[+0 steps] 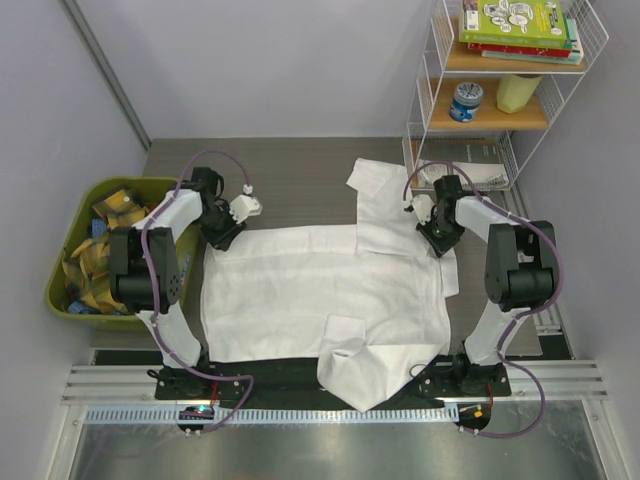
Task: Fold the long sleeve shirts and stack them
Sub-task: Fold the shirt
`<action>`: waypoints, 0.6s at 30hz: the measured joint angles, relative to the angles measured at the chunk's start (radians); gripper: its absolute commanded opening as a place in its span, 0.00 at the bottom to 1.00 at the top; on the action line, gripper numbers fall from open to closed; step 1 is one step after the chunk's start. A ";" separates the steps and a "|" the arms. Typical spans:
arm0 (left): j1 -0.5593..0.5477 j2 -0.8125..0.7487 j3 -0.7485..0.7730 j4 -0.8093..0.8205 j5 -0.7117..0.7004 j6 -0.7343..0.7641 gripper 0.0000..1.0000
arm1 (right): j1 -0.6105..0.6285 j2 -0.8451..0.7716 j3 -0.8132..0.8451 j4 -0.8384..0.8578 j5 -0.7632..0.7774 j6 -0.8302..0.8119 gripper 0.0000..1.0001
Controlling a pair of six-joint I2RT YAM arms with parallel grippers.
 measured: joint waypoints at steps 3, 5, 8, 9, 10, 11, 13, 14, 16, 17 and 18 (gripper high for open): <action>-0.005 0.018 -0.026 0.020 -0.026 -0.014 0.34 | -0.008 -0.001 -0.007 0.032 0.043 -0.002 0.12; -0.014 0.034 -0.041 0.030 -0.044 -0.031 0.34 | -0.024 0.002 -0.006 0.045 0.061 -0.002 0.15; -0.039 0.064 -0.040 0.039 -0.071 -0.049 0.35 | -0.055 0.002 -0.005 0.058 0.076 -0.008 0.26; -0.044 0.064 -0.040 0.043 -0.072 -0.056 0.36 | -0.061 0.000 -0.001 0.053 0.068 -0.011 0.30; -0.048 0.064 -0.039 0.043 -0.074 -0.060 0.38 | -0.064 -0.002 0.005 0.043 0.058 -0.012 0.37; -0.050 0.064 -0.037 0.042 -0.071 -0.066 0.43 | -0.067 -0.002 0.014 0.022 0.042 -0.013 0.39; -0.050 0.061 -0.035 0.042 -0.054 -0.075 0.47 | -0.071 -0.014 0.040 -0.029 -0.007 -0.010 0.45; -0.049 0.055 -0.035 0.042 -0.036 -0.082 0.53 | -0.071 -0.025 0.061 -0.056 -0.034 -0.009 0.46; -0.047 0.027 -0.034 0.041 0.009 -0.092 0.58 | -0.066 -0.056 0.111 -0.092 -0.086 -0.002 0.52; -0.046 0.006 -0.032 0.042 0.035 -0.101 0.63 | -0.053 -0.072 0.147 -0.103 -0.104 0.003 0.53; -0.045 -0.019 -0.029 0.044 0.064 -0.112 0.74 | -0.042 -0.082 0.175 -0.104 -0.119 0.010 0.54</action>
